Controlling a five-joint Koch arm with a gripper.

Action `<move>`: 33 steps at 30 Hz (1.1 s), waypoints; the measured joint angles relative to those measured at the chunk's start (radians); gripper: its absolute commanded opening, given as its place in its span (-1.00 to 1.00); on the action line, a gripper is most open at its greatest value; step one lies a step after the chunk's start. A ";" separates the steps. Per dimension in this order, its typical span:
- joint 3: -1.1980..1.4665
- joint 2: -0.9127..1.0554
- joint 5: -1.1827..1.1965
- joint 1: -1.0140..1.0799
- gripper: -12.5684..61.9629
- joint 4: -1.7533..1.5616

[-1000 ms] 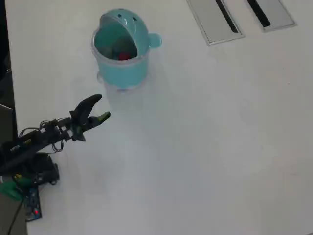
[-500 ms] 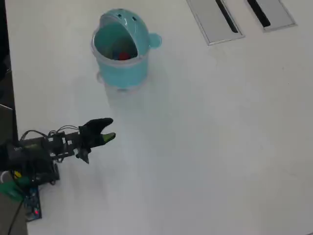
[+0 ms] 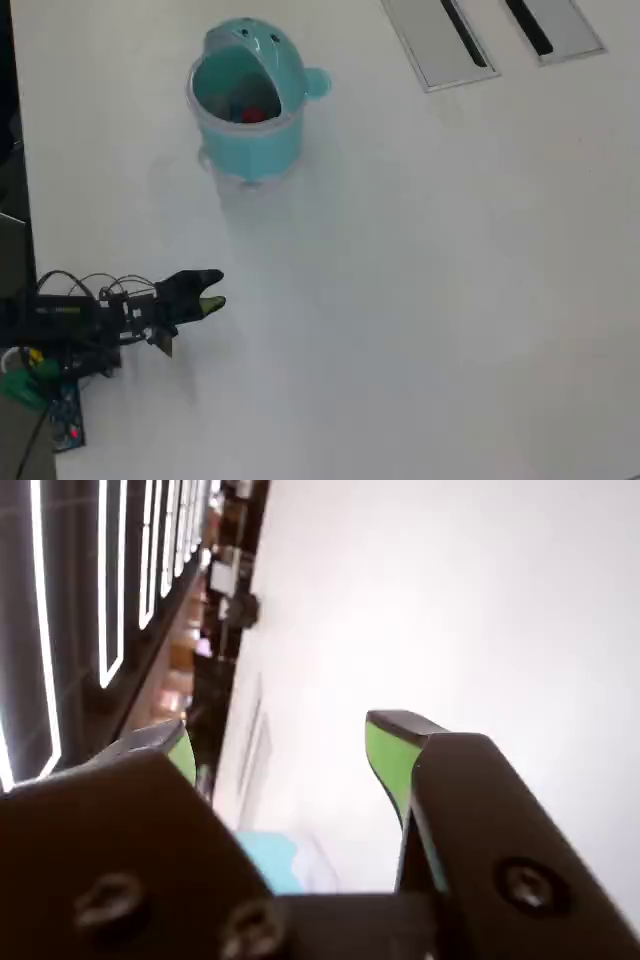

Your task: Grasp RGB lego blocks and put them in the bin one by one.

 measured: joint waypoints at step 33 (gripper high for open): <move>0.218 0.000 0.114 0.035 0.29 0.081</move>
